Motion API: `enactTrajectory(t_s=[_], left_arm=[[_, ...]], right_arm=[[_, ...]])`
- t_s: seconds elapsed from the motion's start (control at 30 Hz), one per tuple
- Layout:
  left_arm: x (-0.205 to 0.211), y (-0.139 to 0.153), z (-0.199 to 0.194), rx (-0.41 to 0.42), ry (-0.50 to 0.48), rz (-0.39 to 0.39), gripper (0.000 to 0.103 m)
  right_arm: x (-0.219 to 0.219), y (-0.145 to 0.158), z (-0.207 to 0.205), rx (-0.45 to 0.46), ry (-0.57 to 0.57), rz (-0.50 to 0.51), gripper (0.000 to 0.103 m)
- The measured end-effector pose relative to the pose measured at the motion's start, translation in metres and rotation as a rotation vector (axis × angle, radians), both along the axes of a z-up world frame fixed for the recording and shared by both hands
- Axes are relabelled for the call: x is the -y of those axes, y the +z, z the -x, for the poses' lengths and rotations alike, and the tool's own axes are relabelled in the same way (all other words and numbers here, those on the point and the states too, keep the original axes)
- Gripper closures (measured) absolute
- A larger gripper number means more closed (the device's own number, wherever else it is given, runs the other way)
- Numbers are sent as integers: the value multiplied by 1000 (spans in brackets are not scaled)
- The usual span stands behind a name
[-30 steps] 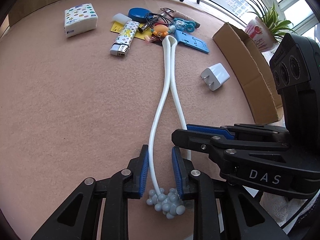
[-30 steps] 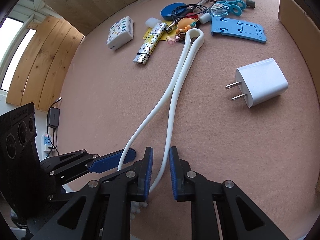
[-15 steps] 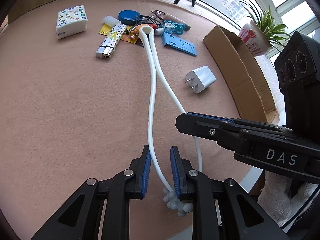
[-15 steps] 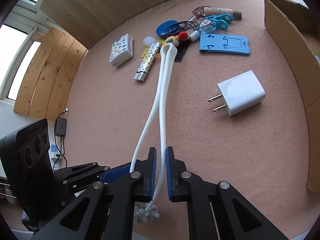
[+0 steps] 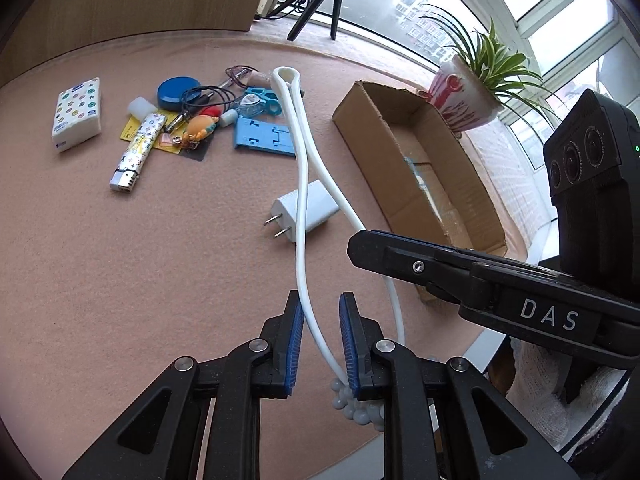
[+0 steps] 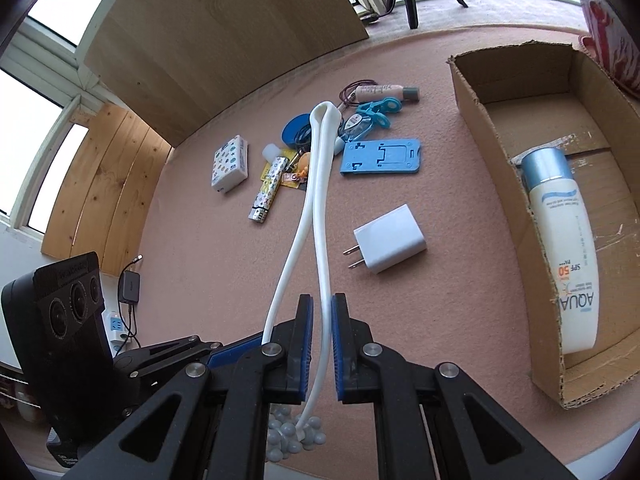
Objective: Organize objects
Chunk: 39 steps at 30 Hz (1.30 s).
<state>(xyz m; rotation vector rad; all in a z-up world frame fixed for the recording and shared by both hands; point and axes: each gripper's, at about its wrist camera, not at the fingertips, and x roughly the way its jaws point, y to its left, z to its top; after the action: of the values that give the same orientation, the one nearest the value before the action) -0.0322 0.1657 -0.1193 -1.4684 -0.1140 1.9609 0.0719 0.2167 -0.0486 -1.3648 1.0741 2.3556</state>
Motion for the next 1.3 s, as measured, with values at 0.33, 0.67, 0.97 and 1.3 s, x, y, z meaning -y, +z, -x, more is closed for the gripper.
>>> enactTrajectory(t_s=[0.33,0.67,0.97,1.3], left_arm=[[-74,26,-6,-56,-63,-32,83],[-150,30,-7,-90,-107,-36,83],[-192,23,-4,-102,-126,-26,83],[-198,18,7,-158,-80,51,43]], right_arm=[[-51,23,-42,-27,-80,-51,94],[-104,30,-80,-28,-136,-92,94],[-141,23,-99,-11,-160,-102,94],[-155,18,-105,44,-182,-199,60]])
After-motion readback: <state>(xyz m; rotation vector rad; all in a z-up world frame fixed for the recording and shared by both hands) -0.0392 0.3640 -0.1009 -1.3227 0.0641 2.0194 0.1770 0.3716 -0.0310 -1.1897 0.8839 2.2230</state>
